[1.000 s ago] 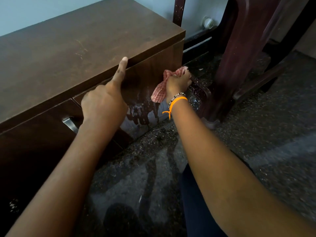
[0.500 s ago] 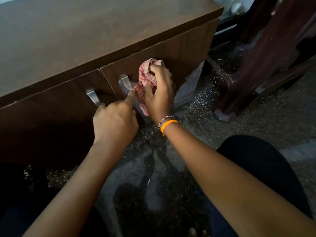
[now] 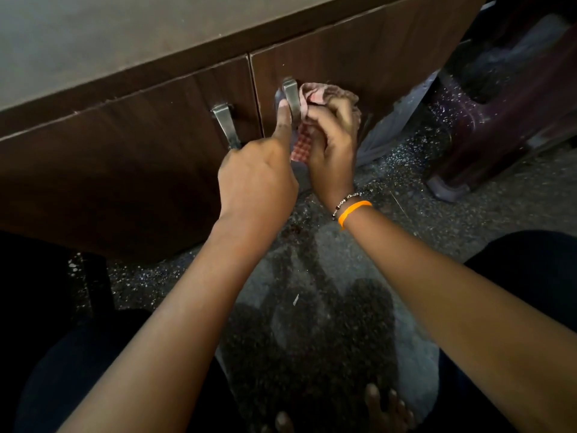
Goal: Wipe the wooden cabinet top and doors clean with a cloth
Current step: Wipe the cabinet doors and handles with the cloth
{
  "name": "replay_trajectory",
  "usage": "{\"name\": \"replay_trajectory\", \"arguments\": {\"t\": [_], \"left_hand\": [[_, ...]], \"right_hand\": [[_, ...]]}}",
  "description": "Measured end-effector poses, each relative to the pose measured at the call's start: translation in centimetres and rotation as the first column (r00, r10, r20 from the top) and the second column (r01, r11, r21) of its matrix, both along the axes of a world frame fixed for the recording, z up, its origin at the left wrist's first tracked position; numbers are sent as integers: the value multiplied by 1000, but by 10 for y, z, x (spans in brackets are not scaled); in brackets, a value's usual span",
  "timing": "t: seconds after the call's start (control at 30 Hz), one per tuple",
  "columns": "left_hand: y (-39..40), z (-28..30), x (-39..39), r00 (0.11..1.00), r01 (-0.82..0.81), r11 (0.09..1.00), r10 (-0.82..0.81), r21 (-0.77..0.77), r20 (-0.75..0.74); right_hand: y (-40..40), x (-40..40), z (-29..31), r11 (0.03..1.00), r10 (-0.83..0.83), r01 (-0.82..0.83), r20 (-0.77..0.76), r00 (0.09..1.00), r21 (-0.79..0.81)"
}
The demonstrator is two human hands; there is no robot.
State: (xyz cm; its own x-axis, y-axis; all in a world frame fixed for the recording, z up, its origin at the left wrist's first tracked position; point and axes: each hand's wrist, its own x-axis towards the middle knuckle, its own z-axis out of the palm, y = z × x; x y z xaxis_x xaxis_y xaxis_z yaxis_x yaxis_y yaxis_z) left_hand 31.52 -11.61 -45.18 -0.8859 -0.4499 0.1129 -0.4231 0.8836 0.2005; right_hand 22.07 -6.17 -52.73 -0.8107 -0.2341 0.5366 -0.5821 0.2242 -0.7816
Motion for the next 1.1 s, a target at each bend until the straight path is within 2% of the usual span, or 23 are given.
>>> {"name": "replay_trajectory", "arguments": {"t": [0.1, 0.17, 0.3, 0.33, 0.4, 0.47, 0.5, 0.57, 0.67, 0.77, 0.83, 0.9, 1.0, 1.1], "left_hand": [[5, -2, -3, 1000, 21, 1000, -20, 22, -1], [6, -4, -5, 999, 34, 997, -34, 68, -5], [3, -5, -13, 996, 74, 977, -63, 201, -63], [3, -4, -17, 991, 101, 965, -75, 242, -111], [-1, -6, -17, 977, 125, 929, -55, 348, -205], [-4, -6, -15, 975, 131, 910, -47, 392, -217], [-4, -5, -13, 979, 126, 911, -51, 393, -196], [-4, 0, -9, 989, 108, 923, -64, 370, -131], [-6, 13, 2, 997, 70, 958, -56, 280, -57], [-15, 21, 18, 998, -4, 992, 12, 128, -66], [-24, 25, 28, 989, -78, 991, 91, 109, -118], [-32, 29, 37, 971, -147, 982, 166, 120, -169], [-40, 40, 50, 936, -213, 970, 238, 120, -258], [-44, 49, 61, 914, -239, 957, 279, 163, -296]], "right_hand": [[2, -3, -5, 1000, 28, -28, -23, 999, 1], [-1, -2, -10, 1000, 11, -11, 16, 1000, -21], [-11, 2, -7, 976, -11, 84, 339, 941, -201], [-12, -1, -1, 963, -19, 112, 353, 935, -245], [-14, -2, 2, 962, -62, 128, 263, 963, -242], [-9, -1, 1, 990, -74, 81, 63, 995, -118], [-7, -1, -4, 997, -66, 65, -9, 998, -51], [-4, -1, -18, 997, -76, 76, 23, 997, 6], [-8, 13, -35, 994, -45, 74, 318, 947, -77], [-17, 40, -38, 960, -11, 176, 598, 802, -219], [-29, 57, -27, 901, 30, 288, 709, 705, -324], [-44, 72, -11, 863, 59, 328, 721, 690, -384], [-67, 85, 10, 834, -11, 353, 626, 780, -425], [-81, 93, 29, 812, -47, 362, 568, 822, -457]]}}
